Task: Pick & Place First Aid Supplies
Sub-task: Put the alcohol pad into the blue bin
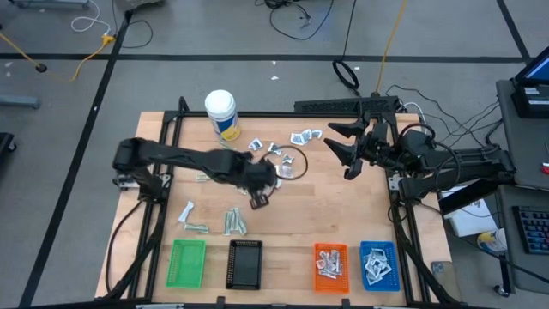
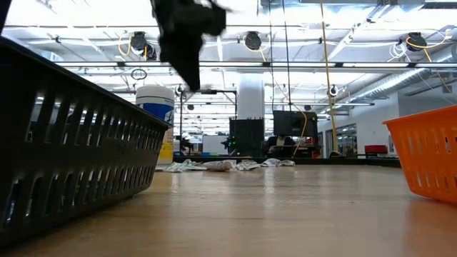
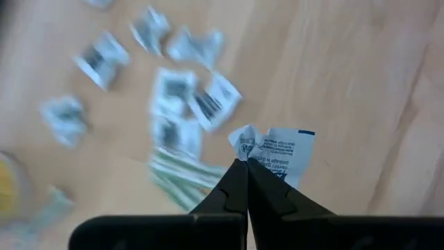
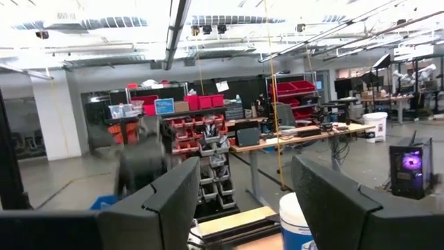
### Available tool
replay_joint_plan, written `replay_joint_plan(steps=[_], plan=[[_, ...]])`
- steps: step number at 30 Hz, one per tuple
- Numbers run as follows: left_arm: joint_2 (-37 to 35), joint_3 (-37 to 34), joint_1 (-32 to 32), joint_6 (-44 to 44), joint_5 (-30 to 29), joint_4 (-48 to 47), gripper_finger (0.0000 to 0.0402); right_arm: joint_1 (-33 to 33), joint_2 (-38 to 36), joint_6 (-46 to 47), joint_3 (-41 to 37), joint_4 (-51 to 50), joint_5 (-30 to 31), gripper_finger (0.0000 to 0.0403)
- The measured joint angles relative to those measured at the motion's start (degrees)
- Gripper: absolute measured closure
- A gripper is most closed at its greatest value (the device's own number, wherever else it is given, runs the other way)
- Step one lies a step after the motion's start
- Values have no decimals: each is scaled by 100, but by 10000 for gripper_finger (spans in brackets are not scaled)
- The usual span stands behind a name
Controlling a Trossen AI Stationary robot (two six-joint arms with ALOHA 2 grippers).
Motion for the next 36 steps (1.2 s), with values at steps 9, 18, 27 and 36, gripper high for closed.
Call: replay_joint_plan(steps=[9, 18, 27, 36], plan=[[-1328, -302, 236, 1565, -256, 514, 401, 0, 161, 98, 2, 38, 9, 184], [-2396, -817, 465, 1700, 411, 2369, 401, 0, 800, 1172, 15, 592, 128, 184], [-2412, -828, 490, 1392, 406, 4373, 402, 0, 1531, 891, 649, 477, -53, 184], [-2047, -671, 300, 1353, -1020, 5071, 402, 9, 1849, 295, 1291, -269, -75, 184]])
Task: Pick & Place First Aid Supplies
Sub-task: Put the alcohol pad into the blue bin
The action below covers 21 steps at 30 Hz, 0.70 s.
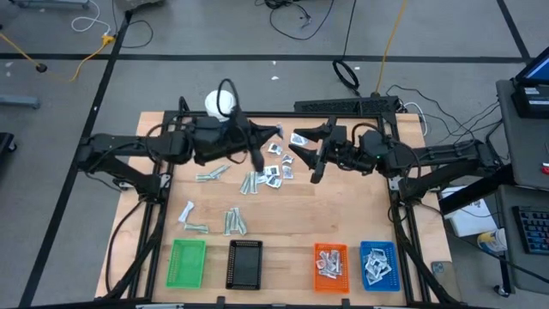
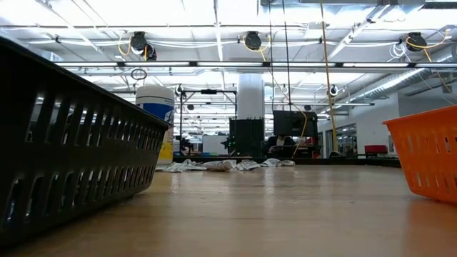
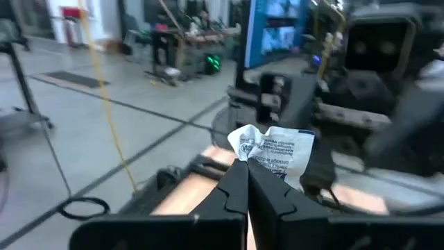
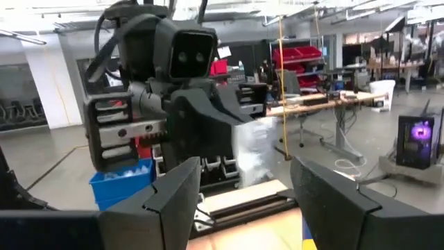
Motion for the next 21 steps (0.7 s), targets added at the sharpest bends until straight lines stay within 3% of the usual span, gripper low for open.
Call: replay_joint_plan(steps=[6, 14, 17, 21], plan=[[381, 282, -194, 33, -484, 150, 402, -44, 30, -228, 19, -99, 63, 184], [475, 317, -195, 101, -553, 311, 402, -46, 28, -329, 16, -296, 59, 188], [490, 317, -199, 99, -498, 345, 402, -48, 26, -343, 16, -295, 70, 212], [512, 315, -199, 103, -484, 315, 402, -46, 114, -454, 16, -320, 72, 273]])
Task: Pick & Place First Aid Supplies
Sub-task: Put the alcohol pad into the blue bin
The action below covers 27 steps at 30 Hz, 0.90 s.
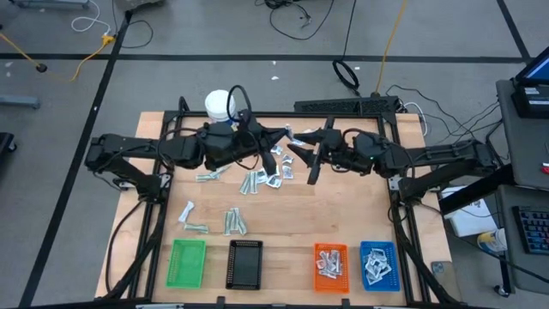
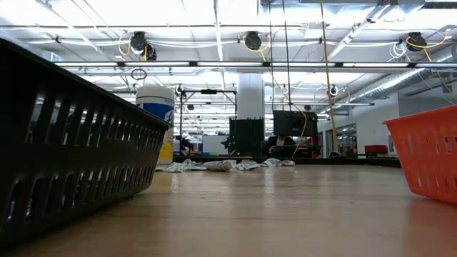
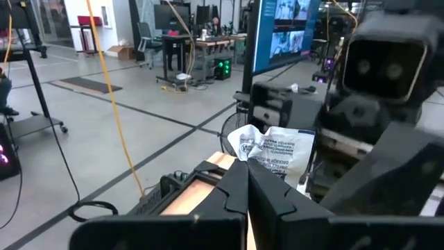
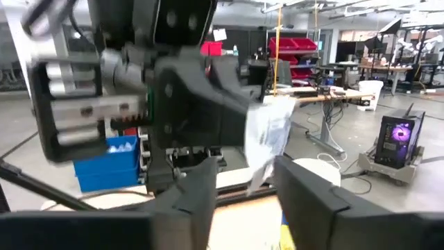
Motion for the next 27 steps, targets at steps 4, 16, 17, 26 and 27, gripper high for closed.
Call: replay_joint_plan(steps=[4, 16, 17, 26, 27], plan=[[-7, 0, 4, 0, 83, -6, 402, 0, 169, 11, -2, 50, -2, 346], [-4, 0, -2, 39, 107, -234, 401, 2, 194, 255, -11, 48, -35, 395], [-4, 0, -2, 42, 107, -238, 401, 2, 195, 248, -11, 48, -35, 394], [-6, 0, -2, 98, 125, -328, 401, 2, 196, 439, -11, 60, -38, 354], [-4, 0, -2, 98, 126, -330, 401, 2, 196, 468, -11, 66, -37, 342]])
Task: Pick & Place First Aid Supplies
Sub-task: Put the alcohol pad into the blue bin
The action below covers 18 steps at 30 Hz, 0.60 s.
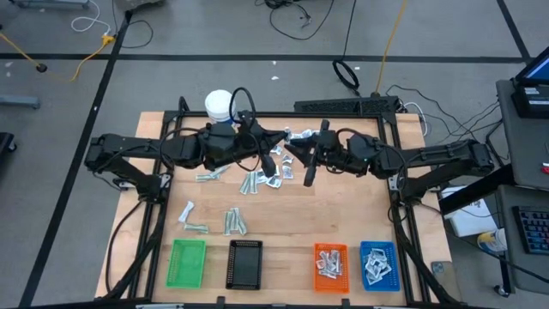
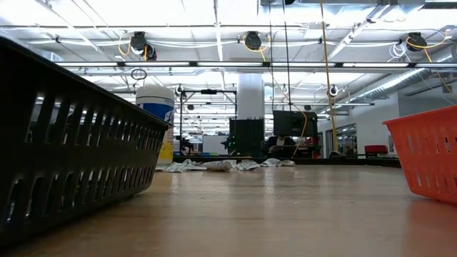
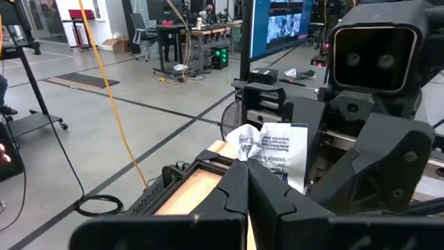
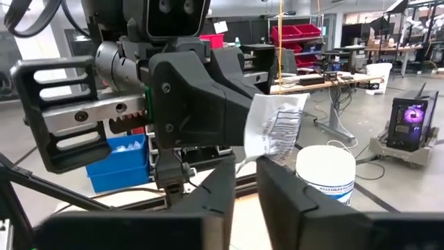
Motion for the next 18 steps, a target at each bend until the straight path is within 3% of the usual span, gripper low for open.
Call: replay_joint_plan(steps=[6, 10, 13, 18], plan=[[0, 0, -2, 1, -1, -13, 401, 0, 0, 249, 0, 2, -7, 274], [0, 0, -13, 46, -2, -79, 401, 0, -2, 284, 0, -6, -9, 265], [0, 0, -38, 50, -3, -89, 401, 0, 0, 284, 0, -7, -6, 295], [-2, 0, -116, 90, -25, -166, 401, 0, -2, 181, 0, -30, -1, 390]])
